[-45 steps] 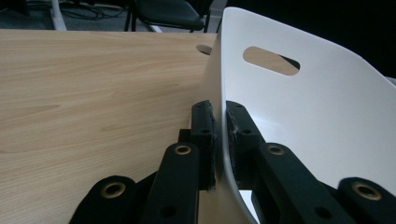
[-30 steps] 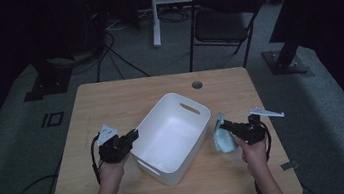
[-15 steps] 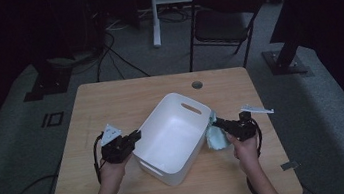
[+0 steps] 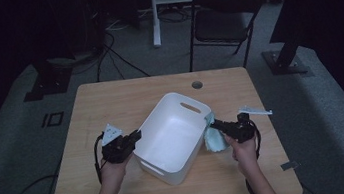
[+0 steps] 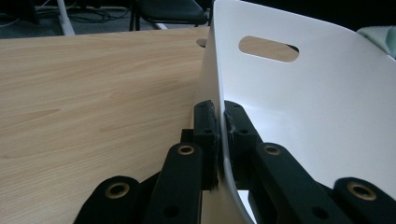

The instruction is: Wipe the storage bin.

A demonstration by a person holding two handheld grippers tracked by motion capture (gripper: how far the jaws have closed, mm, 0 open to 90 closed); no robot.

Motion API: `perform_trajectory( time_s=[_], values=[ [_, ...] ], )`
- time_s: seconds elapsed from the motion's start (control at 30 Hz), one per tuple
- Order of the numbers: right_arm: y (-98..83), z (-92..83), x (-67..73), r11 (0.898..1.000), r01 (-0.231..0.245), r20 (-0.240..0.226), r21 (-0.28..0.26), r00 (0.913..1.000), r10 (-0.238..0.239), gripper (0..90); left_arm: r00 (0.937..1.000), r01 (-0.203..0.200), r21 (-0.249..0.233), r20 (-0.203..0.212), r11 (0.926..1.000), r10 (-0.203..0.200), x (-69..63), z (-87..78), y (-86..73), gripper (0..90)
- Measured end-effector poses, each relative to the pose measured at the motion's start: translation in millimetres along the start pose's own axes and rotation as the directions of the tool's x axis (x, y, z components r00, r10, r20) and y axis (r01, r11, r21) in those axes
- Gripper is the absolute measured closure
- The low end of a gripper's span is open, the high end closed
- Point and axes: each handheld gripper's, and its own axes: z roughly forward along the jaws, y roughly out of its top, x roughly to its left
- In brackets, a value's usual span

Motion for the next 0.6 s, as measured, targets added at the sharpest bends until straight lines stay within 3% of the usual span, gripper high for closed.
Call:
perform_trajectory(
  time_s=[0.17, 0.4, 0.6],
  values=[
    [-4.1, 4.6, -3.2, 1.000, -0.013, 0.002, 0.028, 0.9999, 0.013, 84.7, 0.9999, 0.015, 0.000, -0.008, 0.9999, -0.015, -0.5, 0.4, 0.1, 85.6],
    [-1.0, 1.0, 3.0, 1.000, -0.001, -0.015, 0.006, 0.9999, 0.001, 84.7, 0.9999, 0.008, 0.000, -0.008, 1.0000, -0.008, -1.6, 0.9, 0.3, 85.7],
    [-6.2, 5.6, 0.3, 0.999, -0.010, -0.005, 0.035, 0.9999, 0.010, 84.7, 0.9995, 0.006, 0.002, -0.031, 1.0000, -0.006, -4.1, 1.1, 0.6, 86.2]
  ],
)
